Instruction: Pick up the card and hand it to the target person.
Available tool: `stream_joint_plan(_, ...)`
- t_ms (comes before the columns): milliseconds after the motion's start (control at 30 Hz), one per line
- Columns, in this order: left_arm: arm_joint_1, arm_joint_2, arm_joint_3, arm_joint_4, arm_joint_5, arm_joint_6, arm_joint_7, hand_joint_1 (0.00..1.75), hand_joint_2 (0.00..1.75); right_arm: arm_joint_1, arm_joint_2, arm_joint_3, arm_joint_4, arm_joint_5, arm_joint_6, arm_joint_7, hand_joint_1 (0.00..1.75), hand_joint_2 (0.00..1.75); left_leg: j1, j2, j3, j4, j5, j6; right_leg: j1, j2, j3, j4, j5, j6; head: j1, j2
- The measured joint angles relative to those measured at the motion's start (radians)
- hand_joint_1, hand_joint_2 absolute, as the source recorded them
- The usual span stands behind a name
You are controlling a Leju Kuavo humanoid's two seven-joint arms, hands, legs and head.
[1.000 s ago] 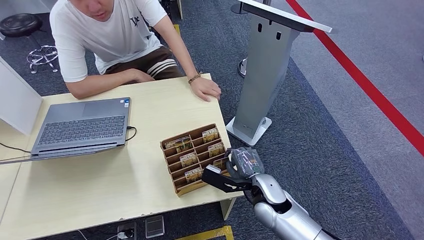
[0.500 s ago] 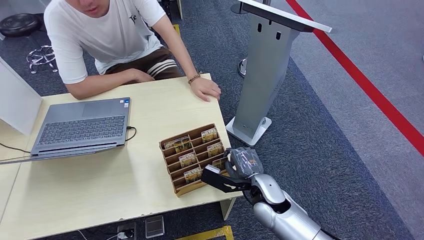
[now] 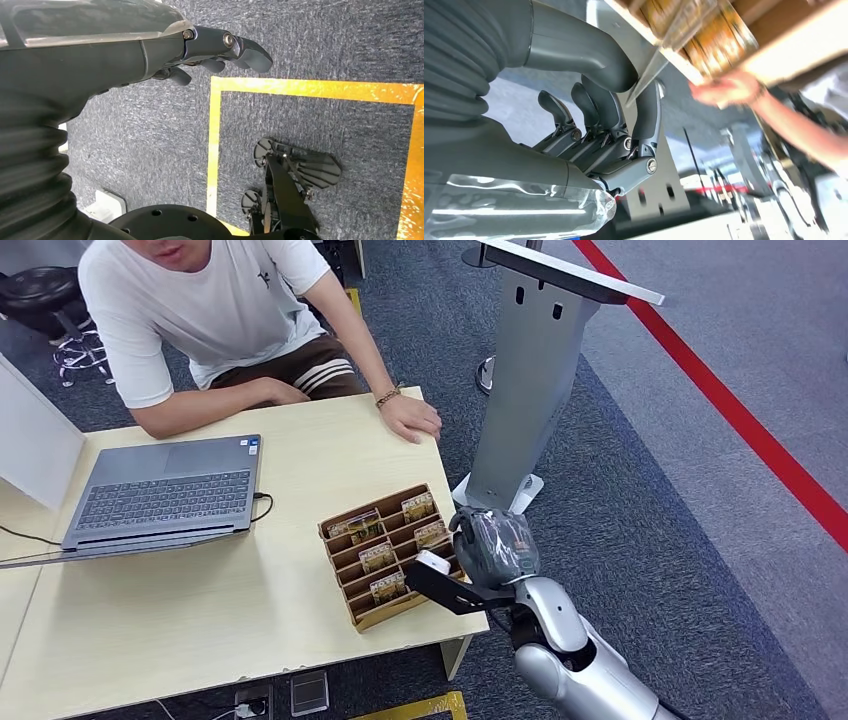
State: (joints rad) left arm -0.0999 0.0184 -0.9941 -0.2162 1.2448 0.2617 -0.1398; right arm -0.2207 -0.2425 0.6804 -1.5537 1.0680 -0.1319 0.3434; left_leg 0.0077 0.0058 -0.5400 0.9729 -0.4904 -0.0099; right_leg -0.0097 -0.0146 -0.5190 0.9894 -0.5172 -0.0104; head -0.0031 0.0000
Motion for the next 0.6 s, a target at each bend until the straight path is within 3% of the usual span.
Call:
stream_joint_plan(333, 0.0, 0.001, 0.0, 0.001, 0.0, 0.004, -0.002, 0.0, 1.75, 0.024, -0.02, -0.023, -0.147, 0.072, -0.187, -0.073, 1.48, 1.75, 0.0, 0.0, 0.0, 0.0, 0.0, 0.0, 0.0, 0.0, 0.0, 0.0, 0.0, 0.0, 0.0, 0.0)
stream_joint_plan(600, -0.001, 0.001, 0.0, 0.001, 0.0, 0.016, -0.002, 0.0, 1.75, 0.02, -0.003, -0.03, -0.145, 0.153, -0.487, -0.158, 1.48, 1.75, 0.0, 0.0, 0.0, 0.0, 0.0, 0.0, 0.0, 0.0, 0.0, 0.0, 0.0, 0.0, 0.0, 0.0)
